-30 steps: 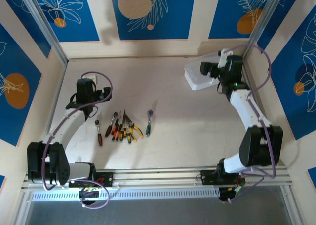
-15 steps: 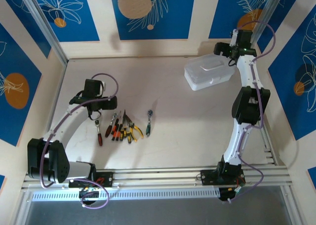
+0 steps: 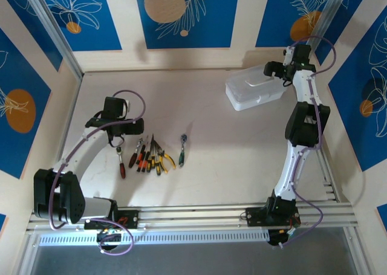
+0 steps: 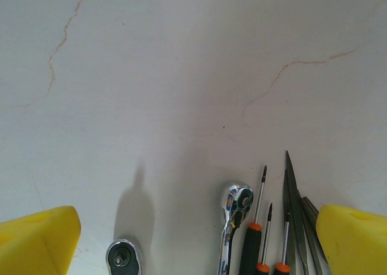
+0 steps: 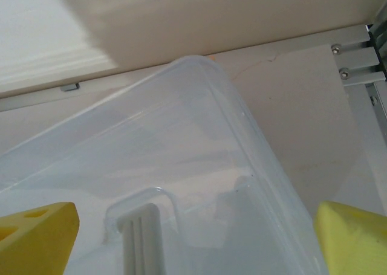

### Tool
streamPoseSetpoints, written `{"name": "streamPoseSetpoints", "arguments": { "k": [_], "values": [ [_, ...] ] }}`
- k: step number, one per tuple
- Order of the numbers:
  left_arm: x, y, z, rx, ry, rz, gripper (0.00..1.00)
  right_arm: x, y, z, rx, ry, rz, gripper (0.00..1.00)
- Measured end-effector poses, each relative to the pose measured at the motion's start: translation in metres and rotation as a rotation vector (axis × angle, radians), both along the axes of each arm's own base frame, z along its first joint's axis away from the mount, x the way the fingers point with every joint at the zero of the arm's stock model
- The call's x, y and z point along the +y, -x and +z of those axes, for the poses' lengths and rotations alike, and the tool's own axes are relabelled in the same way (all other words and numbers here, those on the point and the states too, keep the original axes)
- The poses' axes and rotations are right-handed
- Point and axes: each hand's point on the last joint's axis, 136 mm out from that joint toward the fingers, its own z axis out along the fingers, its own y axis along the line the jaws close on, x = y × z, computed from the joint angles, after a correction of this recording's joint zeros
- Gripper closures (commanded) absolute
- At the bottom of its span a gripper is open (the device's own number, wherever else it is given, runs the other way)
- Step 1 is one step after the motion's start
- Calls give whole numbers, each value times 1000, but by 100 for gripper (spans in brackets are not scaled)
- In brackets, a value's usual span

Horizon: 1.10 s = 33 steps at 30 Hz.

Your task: Pack the tool kit

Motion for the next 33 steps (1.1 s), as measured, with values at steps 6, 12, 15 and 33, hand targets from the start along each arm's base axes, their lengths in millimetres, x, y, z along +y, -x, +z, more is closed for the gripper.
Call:
{"name": "streamPoseSetpoints", "arguments": {
  "k": [6,12,15,33],
  "values": [
    [-7,-1,-6,16,1,-20,0,8,37,-18,35,-59,-3,1],
    [-25,-7,-9,18,7,-66,0,36,87,-23,37,-128,-7,1],
    [-45,-14,-11,16,10,-113,0,67,119,-23,45,-153,18,1],
    [-208,-73,-12,-22,64,-410,0,172,223,55,-9,-126,201,1]
  ]
}}
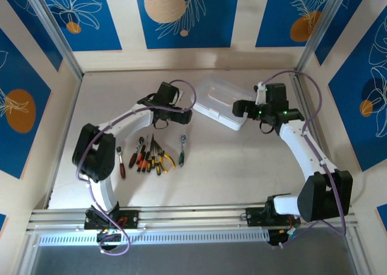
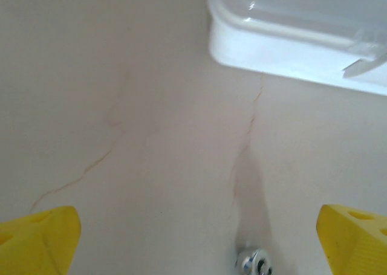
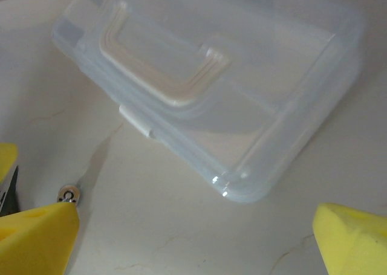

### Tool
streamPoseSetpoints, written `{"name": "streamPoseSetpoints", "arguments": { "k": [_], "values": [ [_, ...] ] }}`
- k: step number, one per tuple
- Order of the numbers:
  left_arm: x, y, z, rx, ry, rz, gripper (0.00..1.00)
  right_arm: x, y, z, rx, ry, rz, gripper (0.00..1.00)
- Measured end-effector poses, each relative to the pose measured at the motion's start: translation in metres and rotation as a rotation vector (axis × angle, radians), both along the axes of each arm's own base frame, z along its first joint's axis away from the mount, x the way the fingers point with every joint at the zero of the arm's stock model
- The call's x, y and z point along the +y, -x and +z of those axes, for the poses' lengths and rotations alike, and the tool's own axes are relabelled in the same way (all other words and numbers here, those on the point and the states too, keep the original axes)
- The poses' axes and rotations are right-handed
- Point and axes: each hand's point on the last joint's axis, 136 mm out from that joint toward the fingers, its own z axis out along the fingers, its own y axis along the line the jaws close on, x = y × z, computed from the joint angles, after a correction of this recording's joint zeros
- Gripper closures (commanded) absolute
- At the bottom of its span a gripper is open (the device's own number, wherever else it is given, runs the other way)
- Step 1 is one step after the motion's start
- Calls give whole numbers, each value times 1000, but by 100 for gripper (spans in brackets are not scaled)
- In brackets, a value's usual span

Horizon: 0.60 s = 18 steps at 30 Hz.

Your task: Pack the tool kit

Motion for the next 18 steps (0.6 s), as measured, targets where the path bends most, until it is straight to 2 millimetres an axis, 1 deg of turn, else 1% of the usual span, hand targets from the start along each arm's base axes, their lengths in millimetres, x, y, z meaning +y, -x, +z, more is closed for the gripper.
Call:
{"name": "streamPoseSetpoints", "arguments": {
  "k": [2,4,6,8,10,13,15,18],
  "values": [
    [-10,-7,-4,-1,4,-11,0,-7,-24,19,-41,-4,13,1],
    [-18,-14,-10,2,7,-17,0,-9,-58,37,-98,-13,50,1],
    [-22,-20,-16,10,3,-18,0,-6,-87,43,-132,-24,88,1],
    [-26,-26,-23,15,0,-18,0,-1,-113,43,-143,-37,130,1],
    [-28,-30,-28,20,-3,-18,0,8,-143,39,-150,-52,182,1],
    [-29,-31,-34,30,-7,-15,0,18,-172,26,-143,-61,244,1],
    [-29,-32,-37,34,-10,-14,0,24,-181,10,-114,-57,271,1],
    [-30,-35,-35,27,-8,-12,0,34,-177,-18,-52,-53,307,1]
  ]
}}
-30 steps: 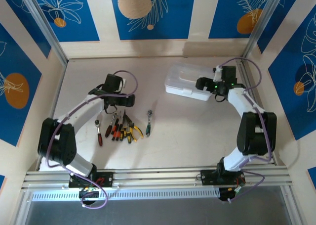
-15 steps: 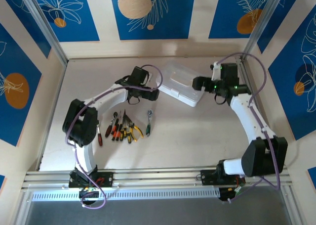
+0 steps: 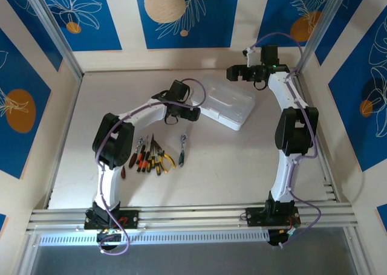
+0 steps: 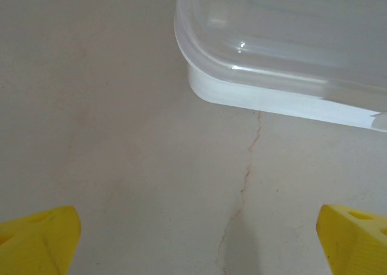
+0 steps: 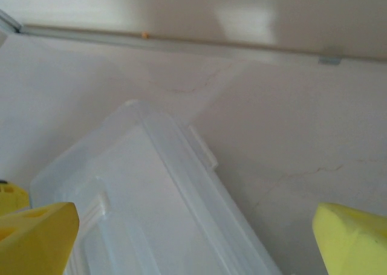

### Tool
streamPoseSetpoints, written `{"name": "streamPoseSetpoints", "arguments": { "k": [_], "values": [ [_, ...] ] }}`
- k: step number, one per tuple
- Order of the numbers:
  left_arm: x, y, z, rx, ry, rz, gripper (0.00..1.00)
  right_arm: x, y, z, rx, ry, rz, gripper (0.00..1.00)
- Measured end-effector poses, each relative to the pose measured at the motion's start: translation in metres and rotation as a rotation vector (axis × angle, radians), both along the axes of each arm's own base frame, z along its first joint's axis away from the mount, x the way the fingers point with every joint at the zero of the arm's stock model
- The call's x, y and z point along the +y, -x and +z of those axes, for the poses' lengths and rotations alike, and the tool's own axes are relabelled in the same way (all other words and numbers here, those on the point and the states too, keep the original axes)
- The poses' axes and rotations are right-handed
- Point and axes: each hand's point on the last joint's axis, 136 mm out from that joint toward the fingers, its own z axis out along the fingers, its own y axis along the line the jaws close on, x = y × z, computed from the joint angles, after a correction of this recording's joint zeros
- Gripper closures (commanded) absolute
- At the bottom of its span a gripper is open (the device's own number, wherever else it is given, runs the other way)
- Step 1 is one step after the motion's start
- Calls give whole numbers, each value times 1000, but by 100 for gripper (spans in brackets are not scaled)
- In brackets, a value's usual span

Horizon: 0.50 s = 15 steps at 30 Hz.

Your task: Pack the tool kit

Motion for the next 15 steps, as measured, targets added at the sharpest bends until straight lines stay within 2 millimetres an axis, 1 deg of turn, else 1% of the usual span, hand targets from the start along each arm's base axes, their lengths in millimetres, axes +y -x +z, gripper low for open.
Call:
{"name": "streamPoseSetpoints", "arguments": {
  "k": [3,5,6,8,11,13,15],
  "values": [
    [-3,-6,6,-17,6,2,0,7,14,-24,53,2,24,1],
    [-5,-10,9,-26,9,4,0,10,28,-42,75,9,41,1],
    [-6,-12,9,-29,11,4,0,10,30,-41,53,5,46,1],
    [-8,-16,8,-31,10,5,0,10,45,-41,46,1,50,1],
    [-10,-20,4,-28,5,6,0,9,83,-47,77,-4,41,1],
    [-10,-21,0,-18,-3,7,0,11,113,-56,106,4,35,1],
    [-10,-22,2,-20,-2,9,0,13,136,-59,122,15,27,1]
  ]
}}
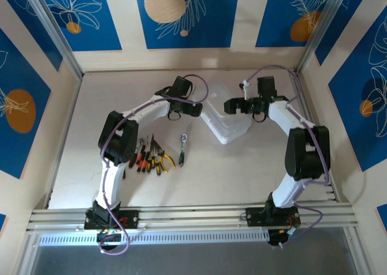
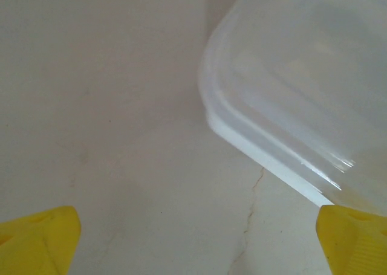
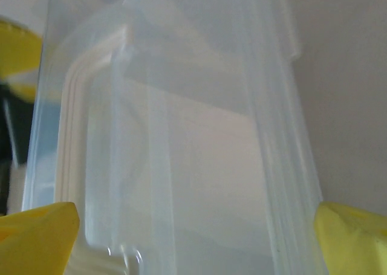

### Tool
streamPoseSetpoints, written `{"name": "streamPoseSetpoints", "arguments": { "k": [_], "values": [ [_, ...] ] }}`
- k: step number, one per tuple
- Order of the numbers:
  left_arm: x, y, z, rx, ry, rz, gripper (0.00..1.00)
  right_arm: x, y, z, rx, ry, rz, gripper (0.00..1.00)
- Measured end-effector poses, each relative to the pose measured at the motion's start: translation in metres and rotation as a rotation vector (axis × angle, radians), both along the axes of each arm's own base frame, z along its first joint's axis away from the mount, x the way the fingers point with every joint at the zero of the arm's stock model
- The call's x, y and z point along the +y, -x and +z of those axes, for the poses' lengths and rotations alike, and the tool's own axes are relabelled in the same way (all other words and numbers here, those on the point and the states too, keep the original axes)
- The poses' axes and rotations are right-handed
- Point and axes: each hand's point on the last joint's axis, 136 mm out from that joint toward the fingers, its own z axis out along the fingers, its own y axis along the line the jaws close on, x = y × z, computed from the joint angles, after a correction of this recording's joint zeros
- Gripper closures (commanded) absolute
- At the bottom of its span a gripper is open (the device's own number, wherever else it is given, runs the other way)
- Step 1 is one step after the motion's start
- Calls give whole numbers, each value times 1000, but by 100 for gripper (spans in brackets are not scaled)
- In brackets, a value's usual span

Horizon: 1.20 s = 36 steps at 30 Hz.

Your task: Pack the tool kit

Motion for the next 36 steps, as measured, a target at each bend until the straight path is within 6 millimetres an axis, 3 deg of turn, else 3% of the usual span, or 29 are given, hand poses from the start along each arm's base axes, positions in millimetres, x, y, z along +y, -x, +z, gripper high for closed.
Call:
{"name": "streamPoseSetpoints", "arguments": {
  "k": [4,8,13,17,20,26,29,36],
  "values": [
    [-1,0,1,-1,4,-2,0,4,35,0,40,20,-18,1],
    [-2,0,1,1,7,-5,0,3,43,6,78,35,-34,1],
    [-1,1,0,2,3,-9,0,1,20,35,81,67,-46,1],
    [9,17,3,21,-8,-8,0,6,-6,47,76,101,-27,1],
    [20,37,12,34,-6,-4,0,11,-15,36,115,138,-2,1],
    [41,77,33,41,33,2,0,18,-10,-11,247,222,46,0],
    [48,91,33,53,40,9,0,18,-10,-12,256,230,47,10],
    [54,101,22,81,28,13,0,13,-12,-9,266,185,19,49]
  ]
}}
